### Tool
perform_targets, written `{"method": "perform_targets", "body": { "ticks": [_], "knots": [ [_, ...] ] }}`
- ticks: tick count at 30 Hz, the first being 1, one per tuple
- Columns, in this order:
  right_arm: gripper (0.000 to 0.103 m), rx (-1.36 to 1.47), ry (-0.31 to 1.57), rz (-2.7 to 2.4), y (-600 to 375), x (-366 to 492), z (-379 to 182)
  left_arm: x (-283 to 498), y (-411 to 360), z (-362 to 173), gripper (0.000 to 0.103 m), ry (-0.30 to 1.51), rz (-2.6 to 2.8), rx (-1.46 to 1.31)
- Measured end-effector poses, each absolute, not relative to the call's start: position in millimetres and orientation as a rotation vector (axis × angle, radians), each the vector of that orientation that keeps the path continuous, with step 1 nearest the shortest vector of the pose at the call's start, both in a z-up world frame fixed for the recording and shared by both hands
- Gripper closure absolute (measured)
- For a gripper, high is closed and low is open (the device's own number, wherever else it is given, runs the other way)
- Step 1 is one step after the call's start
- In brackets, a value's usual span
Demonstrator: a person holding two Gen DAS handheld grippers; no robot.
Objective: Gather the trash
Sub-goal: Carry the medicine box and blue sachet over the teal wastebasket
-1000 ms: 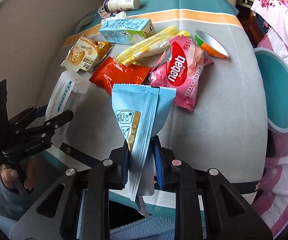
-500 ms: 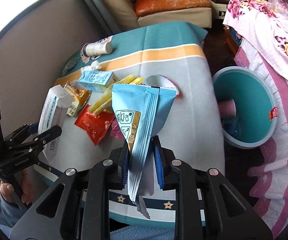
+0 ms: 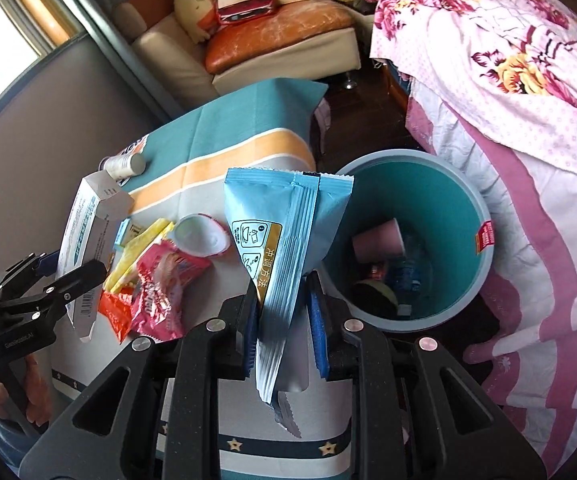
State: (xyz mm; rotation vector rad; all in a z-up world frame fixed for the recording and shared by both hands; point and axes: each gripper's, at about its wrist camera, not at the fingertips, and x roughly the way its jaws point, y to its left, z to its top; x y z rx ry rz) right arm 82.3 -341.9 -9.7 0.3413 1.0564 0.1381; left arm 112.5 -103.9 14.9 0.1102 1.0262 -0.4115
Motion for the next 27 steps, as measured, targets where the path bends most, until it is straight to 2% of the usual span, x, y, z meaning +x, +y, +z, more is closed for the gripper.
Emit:
{"method": "perform_targets", "body": {
  "ticks": [12, 27],
  "knots": [
    [0.082, 0.402, 1.024, 0.027, -414, 91, -20, 144, -200, -3, 0.034, 1.073, -0.514, 0.177],
    [0.081, 0.410, 1.041, -0.058, -449, 105, -32, 167, -265, -43, 0.033, 1.145, -0.598, 0.210]
  ]
}}
